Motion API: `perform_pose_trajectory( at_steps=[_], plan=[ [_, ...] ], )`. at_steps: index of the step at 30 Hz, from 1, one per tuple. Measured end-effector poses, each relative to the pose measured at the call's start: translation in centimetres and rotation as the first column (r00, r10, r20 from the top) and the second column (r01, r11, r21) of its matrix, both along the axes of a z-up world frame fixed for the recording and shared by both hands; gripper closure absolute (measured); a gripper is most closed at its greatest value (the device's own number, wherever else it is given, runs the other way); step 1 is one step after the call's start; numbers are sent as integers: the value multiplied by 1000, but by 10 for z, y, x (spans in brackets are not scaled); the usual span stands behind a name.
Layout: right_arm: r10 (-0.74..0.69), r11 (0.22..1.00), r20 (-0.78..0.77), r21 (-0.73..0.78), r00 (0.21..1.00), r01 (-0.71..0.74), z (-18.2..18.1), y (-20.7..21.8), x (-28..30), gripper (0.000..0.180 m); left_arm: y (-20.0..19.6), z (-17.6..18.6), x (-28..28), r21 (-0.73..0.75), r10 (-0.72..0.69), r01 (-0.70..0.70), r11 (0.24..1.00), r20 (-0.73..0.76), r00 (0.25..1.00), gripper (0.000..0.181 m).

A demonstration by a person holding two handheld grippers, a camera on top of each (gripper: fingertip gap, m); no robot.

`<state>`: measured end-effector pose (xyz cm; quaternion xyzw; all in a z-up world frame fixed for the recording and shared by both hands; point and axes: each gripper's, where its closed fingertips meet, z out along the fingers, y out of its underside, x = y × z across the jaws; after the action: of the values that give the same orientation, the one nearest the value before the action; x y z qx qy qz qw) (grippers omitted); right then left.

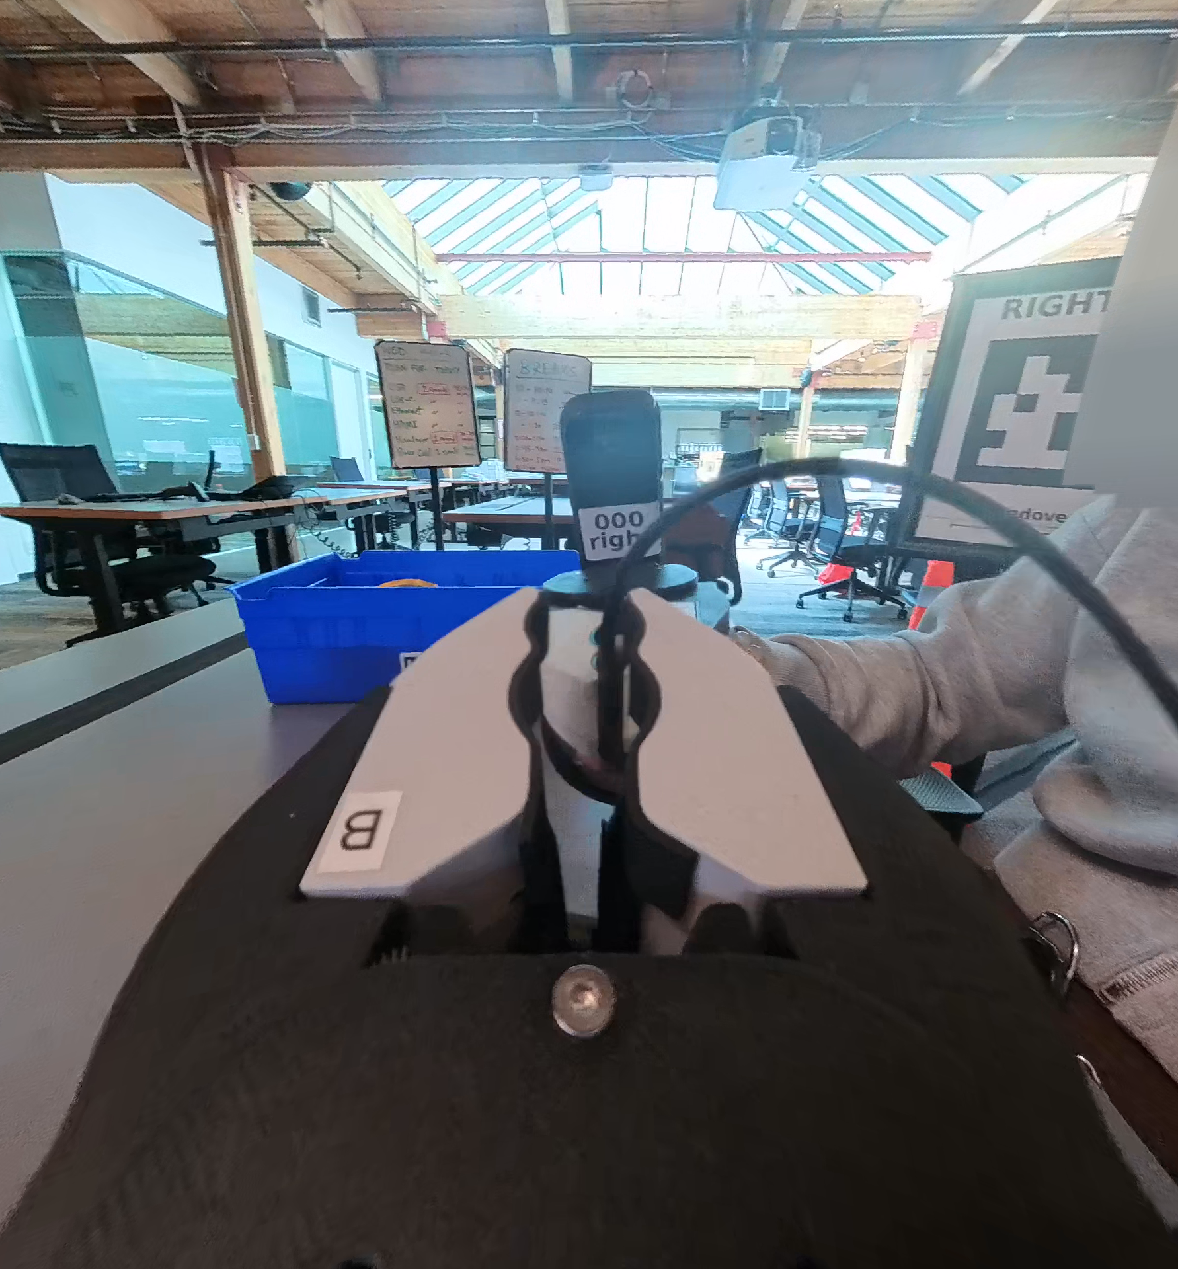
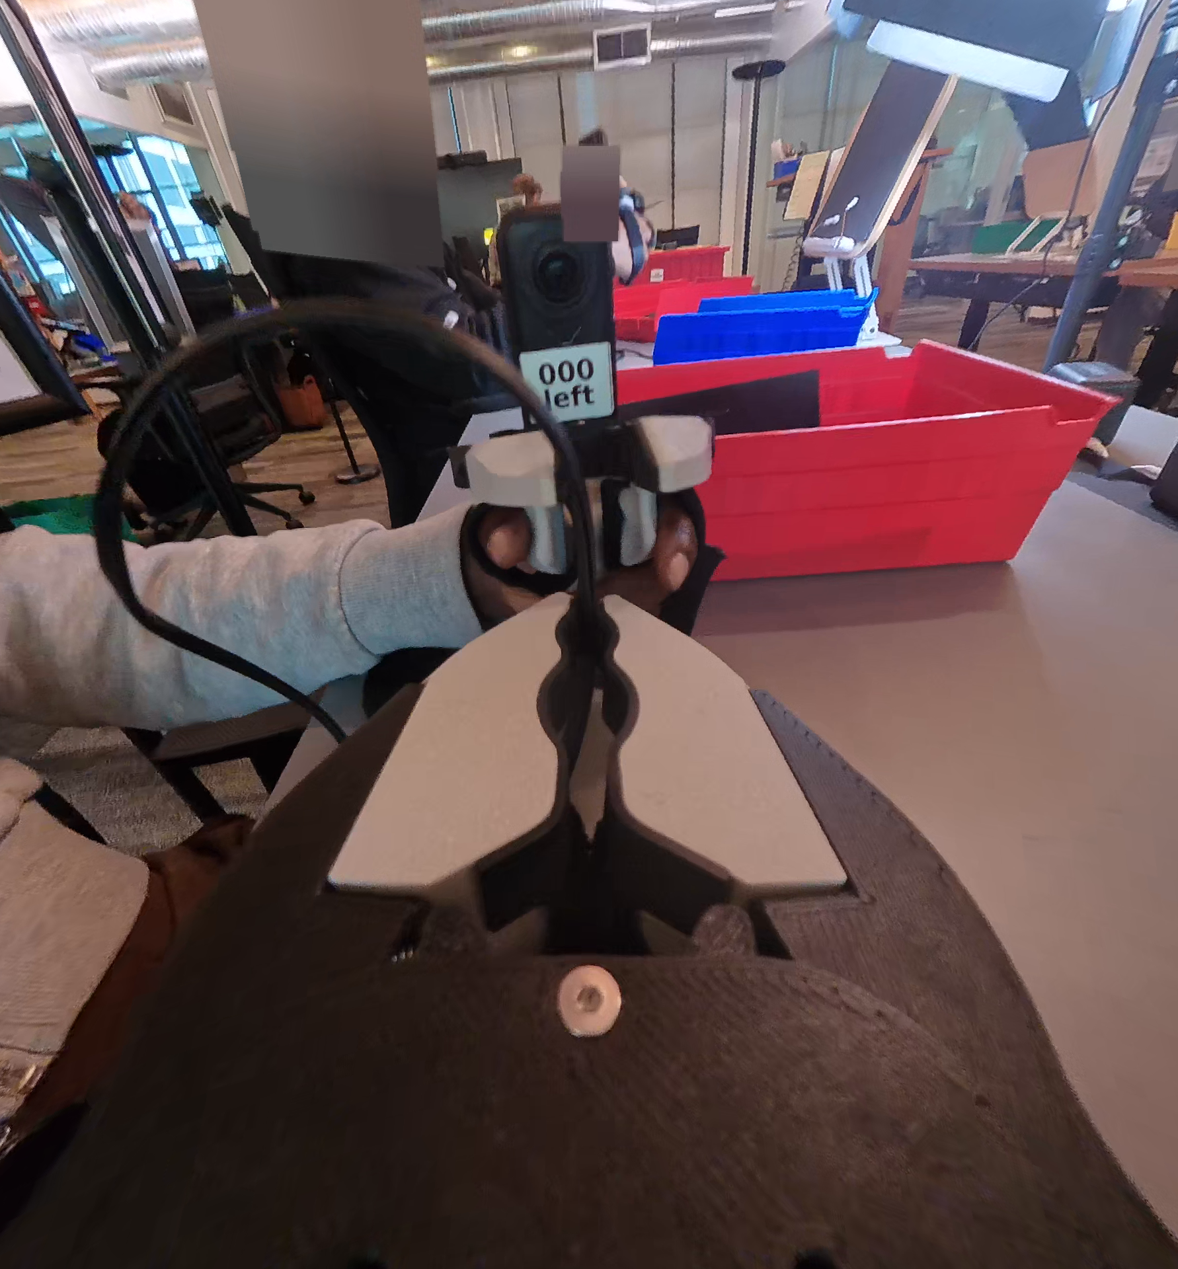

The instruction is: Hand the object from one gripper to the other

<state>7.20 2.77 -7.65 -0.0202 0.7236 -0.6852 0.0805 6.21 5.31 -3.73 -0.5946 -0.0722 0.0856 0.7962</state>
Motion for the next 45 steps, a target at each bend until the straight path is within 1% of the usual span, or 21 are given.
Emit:
perform_pose_trajectory(
  at_steps=[5,8,11,13,15,19,24,26,28,30,34,35,37,38,42,45],
  plan=[
    [-57,992,11,-114,998,58,20,10,-11,177,6,-14,-5,-71,-6,13,997,88,996,147],
    [-86,983,-2,-160,996,85,26,12,-14,176,11,-21,-5,-107,-23,37,994,127,992,147],
    [-88,975,-5,-206,996,85,33,13,-14,176,16,-28,-5,-150,-14,31,988,118,993,147],
    [-87,971,-3,-225,996,84,35,13,-13,176,21,-32,-3,-166,-31,51,985,121,992,151],
    [-74,968,3,-242,997,73,36,12,-10,176,23,-35,-1,-180,-48,70,981,121,991,162],
    [-78,965,-20,-252,997,70,37,10,-7,176,23,-34,4,-181,-79,98,979,108,991,176],
    [-76,961,-15,-266,997,70,41,12,-7,176,20,-31,3,-186,-60,75,980,83,995,177],
    [-78,962,-13,-264,997,72,41,13,-7,174,18,-29,1,-187,-40,53,981,73,997,177],
    [-48,970,4,-238,999,48,39,14,-6,163,12,-23,-2,-155,-20,29,988,59,998,177],
    [-19,986,43,-166,999,26,31,15,-8,153,6,-16,0,-115,-30,36,993,54,998,177],
    [36,998,120,-48,992,-31,14,15,-7,147,2,-9,4,-75,-52,55,996,45,998,177],
    [46,999,128,-33,991,-42,12,14,-6,148,2,-9,4,-76,-51,55,996,45,998,177],
    [62,998,121,-13,991,-61,8,13,-3,168,2,-8,5,-71,-59,62,995,44,997,177],
    [64,998,109,-7,992,-63,6,13,-2,174,2,-8,5,-71,-59,62,996,45,997,177],
    [54,999,89,2,995,-54,4,12,-2,175,4,-10,3,-70,-48,52,996,55,997,175],
    [21,998,77,-63,997,-16,13,14,-7,175,3,-14,-5,-79,-2,10,997,93,996,154]
  ],
)
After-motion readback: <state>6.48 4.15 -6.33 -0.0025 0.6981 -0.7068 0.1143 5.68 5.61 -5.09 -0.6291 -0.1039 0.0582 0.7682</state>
